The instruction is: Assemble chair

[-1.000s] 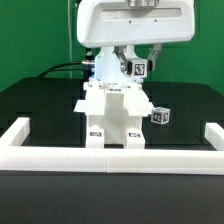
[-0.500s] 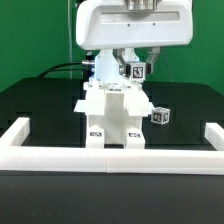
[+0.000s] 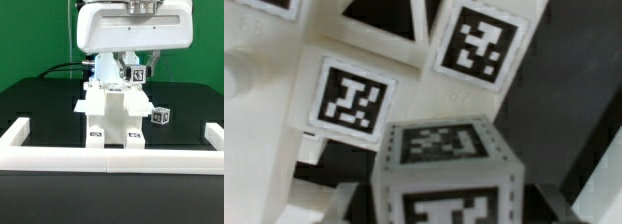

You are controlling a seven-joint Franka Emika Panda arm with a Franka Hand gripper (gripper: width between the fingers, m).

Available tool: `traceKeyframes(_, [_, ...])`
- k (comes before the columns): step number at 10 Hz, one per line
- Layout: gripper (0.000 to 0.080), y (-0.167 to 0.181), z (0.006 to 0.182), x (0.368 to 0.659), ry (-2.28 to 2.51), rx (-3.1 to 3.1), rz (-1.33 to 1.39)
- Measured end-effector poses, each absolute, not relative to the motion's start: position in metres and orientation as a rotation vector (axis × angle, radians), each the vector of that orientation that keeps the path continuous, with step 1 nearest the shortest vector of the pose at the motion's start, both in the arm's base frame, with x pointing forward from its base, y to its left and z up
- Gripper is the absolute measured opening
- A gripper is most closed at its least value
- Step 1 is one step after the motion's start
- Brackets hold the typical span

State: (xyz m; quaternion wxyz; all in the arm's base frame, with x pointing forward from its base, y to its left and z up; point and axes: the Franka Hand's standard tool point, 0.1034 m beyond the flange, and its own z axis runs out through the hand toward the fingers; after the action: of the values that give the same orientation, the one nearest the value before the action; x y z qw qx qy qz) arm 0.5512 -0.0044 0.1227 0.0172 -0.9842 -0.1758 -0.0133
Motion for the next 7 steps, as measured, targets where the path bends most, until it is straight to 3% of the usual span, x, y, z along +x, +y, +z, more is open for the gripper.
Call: traceKeyframes(7, [0.0288,-0.0052,0.1229,0.5528,-0.544,-3.062,-0.055])
